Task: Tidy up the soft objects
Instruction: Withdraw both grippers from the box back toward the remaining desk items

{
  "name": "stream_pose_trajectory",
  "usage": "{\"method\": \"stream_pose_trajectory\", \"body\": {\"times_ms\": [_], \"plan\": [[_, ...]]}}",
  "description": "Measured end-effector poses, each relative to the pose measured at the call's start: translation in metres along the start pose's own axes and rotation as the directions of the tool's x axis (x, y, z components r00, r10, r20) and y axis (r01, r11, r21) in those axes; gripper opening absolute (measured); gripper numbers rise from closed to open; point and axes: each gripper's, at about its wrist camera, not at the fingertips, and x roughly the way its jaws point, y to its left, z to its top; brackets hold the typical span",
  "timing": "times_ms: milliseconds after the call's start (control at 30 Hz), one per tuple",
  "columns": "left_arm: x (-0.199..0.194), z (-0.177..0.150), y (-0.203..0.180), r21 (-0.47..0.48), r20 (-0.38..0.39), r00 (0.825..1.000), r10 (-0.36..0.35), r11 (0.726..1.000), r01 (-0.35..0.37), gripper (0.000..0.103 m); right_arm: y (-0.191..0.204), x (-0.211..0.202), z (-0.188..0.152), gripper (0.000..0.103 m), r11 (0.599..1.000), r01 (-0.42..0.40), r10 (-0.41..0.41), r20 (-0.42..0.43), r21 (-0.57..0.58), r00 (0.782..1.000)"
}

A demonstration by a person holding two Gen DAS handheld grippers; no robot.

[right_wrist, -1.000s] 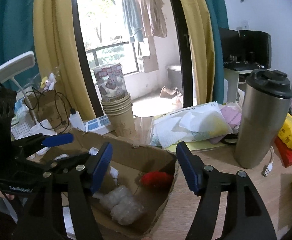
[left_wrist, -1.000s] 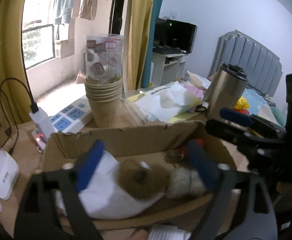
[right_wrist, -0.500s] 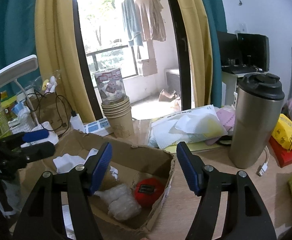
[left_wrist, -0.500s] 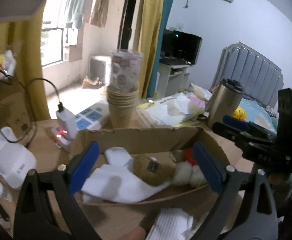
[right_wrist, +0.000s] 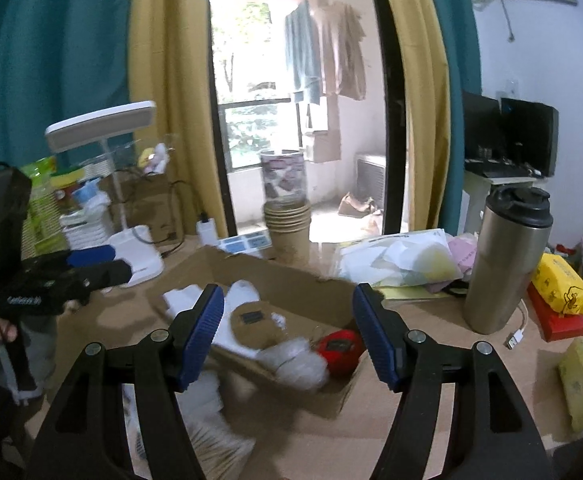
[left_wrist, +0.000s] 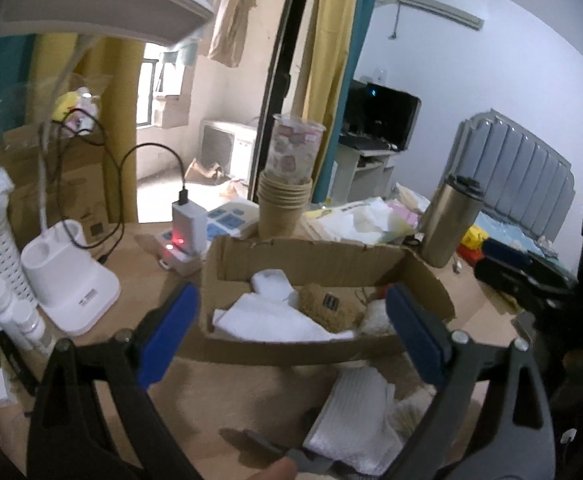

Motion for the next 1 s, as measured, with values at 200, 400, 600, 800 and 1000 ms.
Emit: {"method": "stream_pose_trajectory", "body": {"times_ms": [200, 400, 600, 800, 1000], "plan": [[-0.019, -0.014, 0.0, -0.021, 0.031, 0.999, 0.025, 0.999, -0.024, 0.096, 0.015, -0.014, -0.013, 0.07, 0.999, -0.033, 0.032, -0.012, -0.016, 0.999], [-0.033, -0.037, -0.005, 0.001, 0.019, 0.999, 0.051, 0.999, -0.051, 0.096, 0.022, -0.013, -0.031, 0.07, 0.999, -0.05, 0.049, -0.065, -0.007, 0.997], [-0.042, -0.054, -0.007, 0.01, 0.012, 0.998, 0.066, 0.998, -0.066, 0.096, 0.037, -0.011, -0.037, 0.07, 0.997, -0.074, 0.072, -0.09, -0.022, 0.993], [-0.043, -0.068, -0.004, -0.006, -0.019, 0.996, 0.09, 0.996, -0.091, 0.096, 0.045, -0.002, -0.047, 0.077, 0.994, -0.111, 0.107, -0.142, -0.023, 0.984], [-0.038, -0.084, -0.01, 0.014, -0.069, 0.991, 0.117, 0.993, -0.117, 0.096, 0.049, 0.006, -0.064, 0.077, 0.993, -0.118, 0.11, -0.202, -0.029, 0.973]]}}
